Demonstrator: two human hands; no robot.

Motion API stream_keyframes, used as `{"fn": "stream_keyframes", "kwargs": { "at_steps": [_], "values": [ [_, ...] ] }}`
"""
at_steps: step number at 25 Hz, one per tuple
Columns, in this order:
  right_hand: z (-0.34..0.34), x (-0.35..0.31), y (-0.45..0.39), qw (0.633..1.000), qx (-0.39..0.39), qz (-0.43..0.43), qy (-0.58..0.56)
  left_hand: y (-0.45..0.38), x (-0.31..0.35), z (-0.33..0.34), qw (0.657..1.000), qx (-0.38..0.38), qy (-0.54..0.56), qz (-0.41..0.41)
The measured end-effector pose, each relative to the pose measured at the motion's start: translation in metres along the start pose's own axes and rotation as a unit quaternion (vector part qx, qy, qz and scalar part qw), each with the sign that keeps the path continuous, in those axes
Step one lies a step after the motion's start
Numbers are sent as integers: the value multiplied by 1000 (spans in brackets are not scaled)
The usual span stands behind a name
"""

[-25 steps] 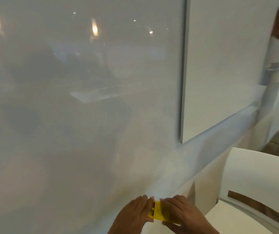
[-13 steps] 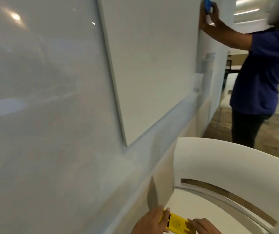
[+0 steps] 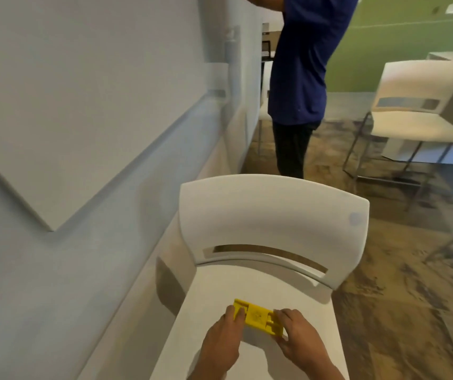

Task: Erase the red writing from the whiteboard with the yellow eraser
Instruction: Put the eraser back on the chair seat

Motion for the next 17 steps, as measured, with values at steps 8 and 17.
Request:
{"fn": "stream_keyframes", "kwargs": {
  "at_steps": [8, 17],
  "values": [
    [34, 45, -20, 995, -65, 72, 17, -37, 15, 41, 993, -112, 25, 29],
    [25, 44, -40, 975, -163, 125, 80, -45, -42, 88, 985, 172, 2, -17]
  ]
}}
Point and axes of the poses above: each hand's wrist, its own y-axis away from the middle knuckle, its own z-axis out of the palm, x = y × z, the point moved 5 cm from there along -y, towards the middle knuckle, and after that the axes turned 12 degrees about -y, right-handed, at the moved point
